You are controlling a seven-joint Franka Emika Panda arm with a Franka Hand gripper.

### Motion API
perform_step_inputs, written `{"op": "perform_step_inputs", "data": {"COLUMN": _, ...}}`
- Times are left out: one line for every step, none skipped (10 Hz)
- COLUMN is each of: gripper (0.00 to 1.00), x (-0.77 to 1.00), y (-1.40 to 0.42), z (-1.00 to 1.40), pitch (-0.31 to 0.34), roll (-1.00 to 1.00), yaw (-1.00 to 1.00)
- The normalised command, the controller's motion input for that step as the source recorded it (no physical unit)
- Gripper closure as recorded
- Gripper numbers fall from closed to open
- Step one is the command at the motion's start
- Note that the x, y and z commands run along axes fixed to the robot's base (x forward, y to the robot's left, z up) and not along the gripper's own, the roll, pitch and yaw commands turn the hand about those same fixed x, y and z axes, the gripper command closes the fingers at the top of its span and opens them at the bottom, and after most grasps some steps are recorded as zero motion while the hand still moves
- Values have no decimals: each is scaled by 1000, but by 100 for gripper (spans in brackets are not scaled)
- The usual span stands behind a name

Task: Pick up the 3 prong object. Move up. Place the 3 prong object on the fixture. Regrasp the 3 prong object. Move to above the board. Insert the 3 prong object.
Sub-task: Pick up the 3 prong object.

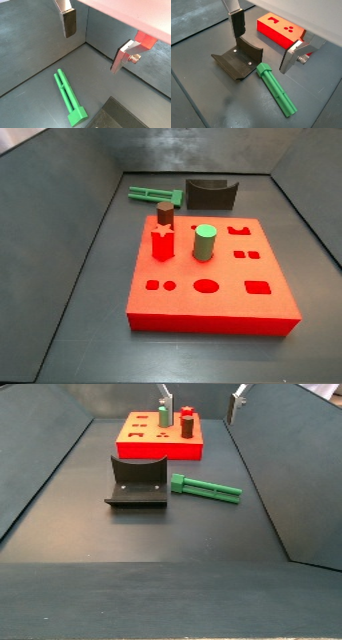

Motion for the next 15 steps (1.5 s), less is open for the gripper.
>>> {"op": "perform_step_inputs", "data": {"gripper": 0, "x": -6, "y": 0, "z": -100, "pitch": -93, "roll": -40, "yaw": 49}}
{"op": "perform_step_inputs", "data": {"gripper": 0, "x": 0, "y": -60, "z": -406, "pitch": -77, "roll": -10, "yaw": 349}}
{"op": "perform_step_inputs", "data": {"gripper": 0, "x": 43, "y": -211, "z": -671, "pitch": -107, "roll": -13, "yaw": 800}}
{"op": "perform_step_inputs", "data": {"gripper": 0, "x": 0, "y": 0, "z": -586, "pitch": -33, "roll": -67, "yaw": 1000}}
{"op": "perform_step_inputs", "data": {"gripper": 0, "x": 0, "y": 17, "z": -697, "pitch": 0, "roll": -27, "yaw": 1000}}
{"op": "perform_step_inputs", "data": {"gripper": 0, "x": 0, "y": 0, "z": -717, "pitch": 0, "roll": 0, "yaw": 1000}}
{"op": "perform_step_inputs", "data": {"gripper": 0, "x": 0, "y": 0, "z": -737, "pitch": 0, "roll": 0, "yaw": 1000}}
{"op": "perform_step_inputs", "data": {"gripper": 0, "x": 0, "y": 0, "z": -737, "pitch": 0, "roll": 0, "yaw": 1000}}
{"op": "perform_step_inputs", "data": {"gripper": 0, "x": 0, "y": 0, "z": -729, "pitch": 0, "roll": 0, "yaw": 1000}}
{"op": "perform_step_inputs", "data": {"gripper": 0, "x": 0, "y": 0, "z": -723, "pitch": 0, "roll": 0, "yaw": 1000}}
{"op": "perform_step_inputs", "data": {"gripper": 0, "x": 0, "y": 0, "z": -717, "pitch": 0, "roll": 0, "yaw": 1000}}
{"op": "perform_step_inputs", "data": {"gripper": 0, "x": 0, "y": 0, "z": -714, "pitch": 0, "roll": 0, "yaw": 1000}}
{"op": "perform_step_inputs", "data": {"gripper": 0, "x": 0, "y": 0, "z": -711, "pitch": 0, "roll": -3, "yaw": 1000}}
{"op": "perform_step_inputs", "data": {"gripper": 0, "x": 0, "y": -546, "z": -597, "pitch": -239, "roll": 71, "yaw": 689}}
{"op": "perform_step_inputs", "data": {"gripper": 0, "x": -140, "y": -506, "z": -560, "pitch": -290, "roll": 126, "yaw": 714}}
